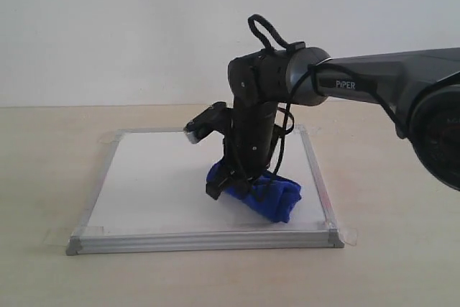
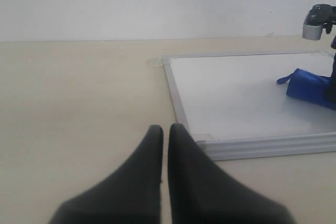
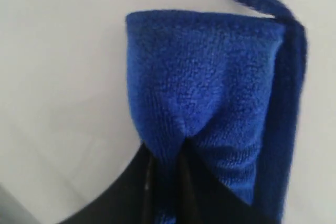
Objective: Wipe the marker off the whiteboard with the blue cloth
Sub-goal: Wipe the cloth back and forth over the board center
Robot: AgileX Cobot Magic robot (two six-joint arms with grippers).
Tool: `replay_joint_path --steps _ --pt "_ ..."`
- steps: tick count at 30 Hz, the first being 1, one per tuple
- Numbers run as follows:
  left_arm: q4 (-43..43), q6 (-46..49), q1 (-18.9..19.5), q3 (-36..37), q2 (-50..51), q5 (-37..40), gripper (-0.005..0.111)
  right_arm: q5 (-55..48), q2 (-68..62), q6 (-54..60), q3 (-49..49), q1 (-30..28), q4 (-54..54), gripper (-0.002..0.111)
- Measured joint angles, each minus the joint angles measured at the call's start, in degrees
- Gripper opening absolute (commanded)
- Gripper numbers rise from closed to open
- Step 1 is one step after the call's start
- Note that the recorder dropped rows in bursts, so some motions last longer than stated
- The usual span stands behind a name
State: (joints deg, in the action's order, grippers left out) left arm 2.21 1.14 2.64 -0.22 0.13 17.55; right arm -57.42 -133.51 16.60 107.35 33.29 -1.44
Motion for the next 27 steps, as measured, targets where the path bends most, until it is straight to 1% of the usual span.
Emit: replay_joint_path --steps 2,3,4,7,8,9,11,12,13,16,17,19,20,21,22,23,24,25,26,27 --pt "0.0 0.0 0.0 0.0 0.0 0.0 0.004 0.7 0.0 -15.0 0.0 0.4 -8.9 0.0" --pt "0.0 0.0 0.0 0.0 0.0 0.0 0.004 0.7 -0.1 -17.6 0.0 0.4 -11.5 0.0" --pt "0.0 0.0 0.0 0.0 0.0 0.0 0.004 0.2 -0.1 -16.6 0.0 0.3 -12.9 0.0" --pt "0.0 0.0 0.0 0.0 0.0 0.0 0.004 -3.7 -0.2 -1.0 0.0 -0.1 -10.6 0.0" --pt "0.0 0.0 0.0 0.0 0.0 0.0 0.004 -4.7 -0.2 0.7 0.0 -0.1 -11.2 0.0" --pt "0.0 0.0 0.0 0.0 0.0 0.0 0.004 -4.7 -0.2 -1.9 0.0 0.0 -13.7 0.0" --pt "0.0 0.0 0.0 0.0 0.0 0.0 0.004 -5.5 -0.2 -13.7 0.0 0.0 -21.9 0.0" --pt "0.0 0.0 0.0 0.0 0.0 0.0 0.004 -5.9 -0.2 -16.3 0.0 -0.2 -24.3 0.0" --pt "0.0 0.0 0.0 0.0 0.0 0.0 0.004 -6.7 -0.2 -14.8 0.0 -0.6 -25.1 0.0" --pt "0.0 0.0 0.0 0.0 0.0 0.0 0.004 -8.9 -0.2 -3.3 0.0 -1.4 -19.2 0.0" --pt "0.0 0.0 0.0 0.0 0.0 0.0 0.004 -8.5 -0.2 -5.1 -0.1 -1.4 -18.4 0.0" --pt "0.0 0.0 0.0 0.0 0.0 0.0 0.004 -5.5 -0.2 -15.5 -0.1 -1.3 -17.7 0.0" --pt "0.0 0.0 0.0 0.0 0.0 0.0 0.004 -4.3 -0.2 -16.2 -0.1 -1.4 -15.6 0.0" --pt "0.0 0.0 0.0 0.0 0.0 0.0 0.004 -3.2 -0.2 -5.8 -0.1 -1.8 -7.7 0.0" --pt "0.0 0.0 0.0 0.0 0.0 0.0 0.004 -3.0 -0.2 -2.1 -0.1 -1.8 -4.5 0.0" --pt "0.0 0.0 0.0 0.0 0.0 0.0 0.004 -0.6 0.2 -4.5 -0.1 -1.8 2.0 0.0" --pt "0.0 0.0 0.0 0.0 0.0 0.0 0.004 0.8 0.2 -7.3 -0.1 -1.8 4.1 0.0" --pt "0.0 0.0 0.0 0.0 0.0 0.0 0.004 1.6 0.2 -5.1 0.1 -1.8 10.2 0.0" --pt "0.0 0.0 0.0 0.0 0.0 0.0 0.004 0.6 0.2 -2.4 0.5 -1.6 12.0 0.0" --pt "0.0 0.0 0.0 0.0 0.0 0.0 0.004 -0.1 0.2 -5.1 0.8 -0.9 8.9 0.0"
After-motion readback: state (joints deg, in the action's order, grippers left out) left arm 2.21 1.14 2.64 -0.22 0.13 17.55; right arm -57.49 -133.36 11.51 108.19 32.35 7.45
